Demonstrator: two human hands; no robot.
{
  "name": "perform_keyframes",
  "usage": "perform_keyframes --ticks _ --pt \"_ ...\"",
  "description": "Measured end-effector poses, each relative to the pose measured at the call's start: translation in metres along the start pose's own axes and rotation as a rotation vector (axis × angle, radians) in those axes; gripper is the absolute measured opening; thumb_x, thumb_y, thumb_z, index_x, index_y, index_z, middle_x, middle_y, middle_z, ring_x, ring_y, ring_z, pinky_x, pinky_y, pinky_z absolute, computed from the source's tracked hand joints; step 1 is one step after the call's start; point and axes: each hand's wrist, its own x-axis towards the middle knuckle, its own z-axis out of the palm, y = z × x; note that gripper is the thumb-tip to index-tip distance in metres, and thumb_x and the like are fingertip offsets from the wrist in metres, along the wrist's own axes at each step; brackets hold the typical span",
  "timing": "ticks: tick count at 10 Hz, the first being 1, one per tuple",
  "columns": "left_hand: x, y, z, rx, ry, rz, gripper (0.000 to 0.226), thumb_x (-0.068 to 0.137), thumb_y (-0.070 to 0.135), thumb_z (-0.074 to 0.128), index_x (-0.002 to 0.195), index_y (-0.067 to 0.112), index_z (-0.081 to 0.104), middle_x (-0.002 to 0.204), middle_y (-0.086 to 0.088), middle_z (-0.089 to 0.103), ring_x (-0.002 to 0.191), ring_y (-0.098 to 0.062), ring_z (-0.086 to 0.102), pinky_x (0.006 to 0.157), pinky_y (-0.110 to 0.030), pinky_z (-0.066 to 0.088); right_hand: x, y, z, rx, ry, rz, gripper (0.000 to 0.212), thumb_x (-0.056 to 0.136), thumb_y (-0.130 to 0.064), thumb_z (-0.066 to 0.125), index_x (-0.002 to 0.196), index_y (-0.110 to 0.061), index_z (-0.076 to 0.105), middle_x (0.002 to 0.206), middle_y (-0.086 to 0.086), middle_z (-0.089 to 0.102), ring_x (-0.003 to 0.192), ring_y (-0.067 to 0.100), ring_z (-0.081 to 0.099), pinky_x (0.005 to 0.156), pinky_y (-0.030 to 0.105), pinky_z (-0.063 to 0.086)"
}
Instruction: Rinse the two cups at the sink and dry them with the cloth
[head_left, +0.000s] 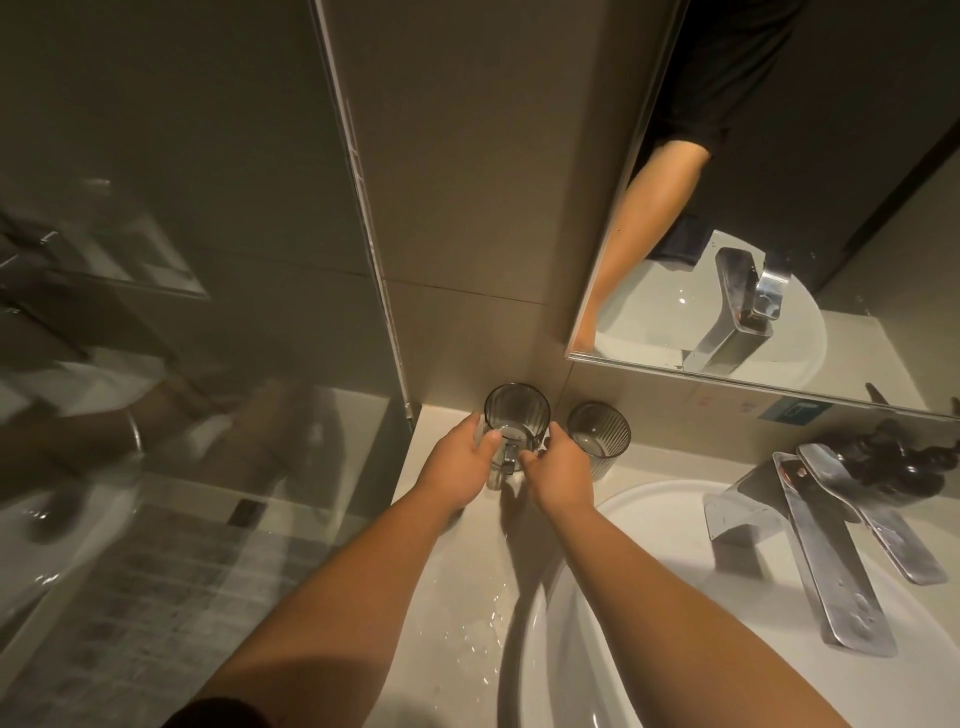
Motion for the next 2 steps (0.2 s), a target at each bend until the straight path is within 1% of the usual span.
perform_keyframes --ticks 1,2 --pt "-0.008 0.006 -0.006 0.112 0.043 -0.058 0.059 0.103 0.045 0.04 0.154 0.016 0.032 0.158 -0.005 0.039 0.143 -0.024 0.039 0.117 -0.037 0.031 -0.006 -0.001 -0.003 0.013 -0.008 0.01 0.018 0.088 -0.017 0.06 0.105 -0.011 0.058 0.093 0.01 0.068 0.085 0.031 0.064 0.067 0.029 0.042" --pt "-0.021 0.015 -0.012 0.164 0.095 -0.018 0.055 0.105 0.042 0.038 0.151 0.012 0.036 0.156 -0.007 0.042 0.139 -0.025 0.043 0.113 -0.034 0.033 -0.017 -0.002 -0.009 0.044 0.011 -0.025 0.015 0.09 -0.021 0.059 0.104 -0.015 0.059 0.09 0.004 0.065 0.08 0.028 0.061 0.065 0.027 0.038"
